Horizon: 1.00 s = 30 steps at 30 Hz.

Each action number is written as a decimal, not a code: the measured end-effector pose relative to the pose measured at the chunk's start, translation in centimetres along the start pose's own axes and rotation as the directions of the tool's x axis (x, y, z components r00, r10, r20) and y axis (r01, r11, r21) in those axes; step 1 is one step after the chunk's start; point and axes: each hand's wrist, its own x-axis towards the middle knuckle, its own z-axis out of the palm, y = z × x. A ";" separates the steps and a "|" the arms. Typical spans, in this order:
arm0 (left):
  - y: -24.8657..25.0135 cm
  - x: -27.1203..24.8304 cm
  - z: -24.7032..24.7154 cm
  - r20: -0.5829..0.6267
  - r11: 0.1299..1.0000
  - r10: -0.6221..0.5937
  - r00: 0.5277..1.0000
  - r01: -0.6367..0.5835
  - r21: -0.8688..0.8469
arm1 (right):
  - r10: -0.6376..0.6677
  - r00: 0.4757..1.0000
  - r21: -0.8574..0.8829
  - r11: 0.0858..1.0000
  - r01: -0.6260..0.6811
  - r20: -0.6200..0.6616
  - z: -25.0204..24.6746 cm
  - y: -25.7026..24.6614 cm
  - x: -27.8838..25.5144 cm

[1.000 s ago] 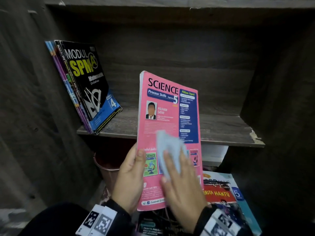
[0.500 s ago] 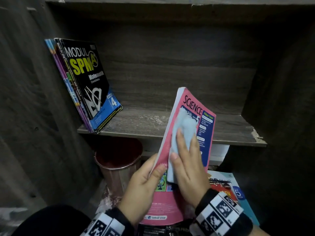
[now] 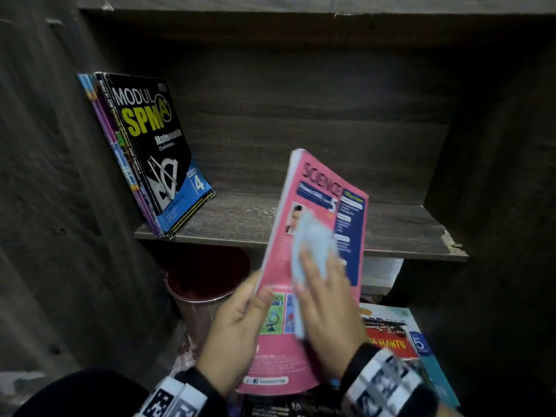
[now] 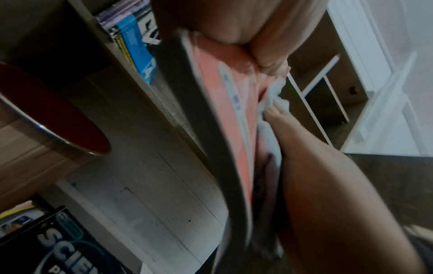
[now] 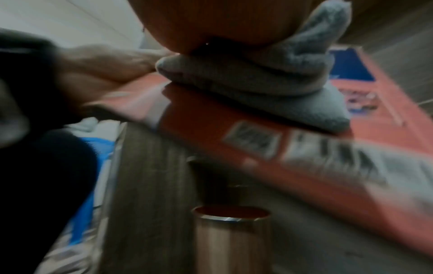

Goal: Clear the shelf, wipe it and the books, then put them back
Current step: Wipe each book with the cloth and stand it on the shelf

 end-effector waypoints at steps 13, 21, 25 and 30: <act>0.2 0.0 -0.3 0.069 0.998 -0.029 0.997 0.033 -0.058 | 0.146 0.981 0.123 0.984 -0.130 -0.130 -1.3 0.3 2.2; 1.6 -0.1 -1.9 0.169 0.997 0.031 0.985 -0.042 0.059 | 0.517 0.792 0.782 0.323 -0.533 0.326 -0.3 5.6 3.0; 3.6 1.1 -4.6 0.035 0.998 0.037 0.999 -0.035 -0.047 | 0.285 0.722 0.769 -0.105 -0.630 0.630 -0.5 4.1 2.3; 5.2 3.7 -7.7 -0.027 0.995 0.077 0.997 -0.075 0.070 | 0.124 0.747 0.755 -0.182 -0.630 0.653 -3.4 2.7 2.9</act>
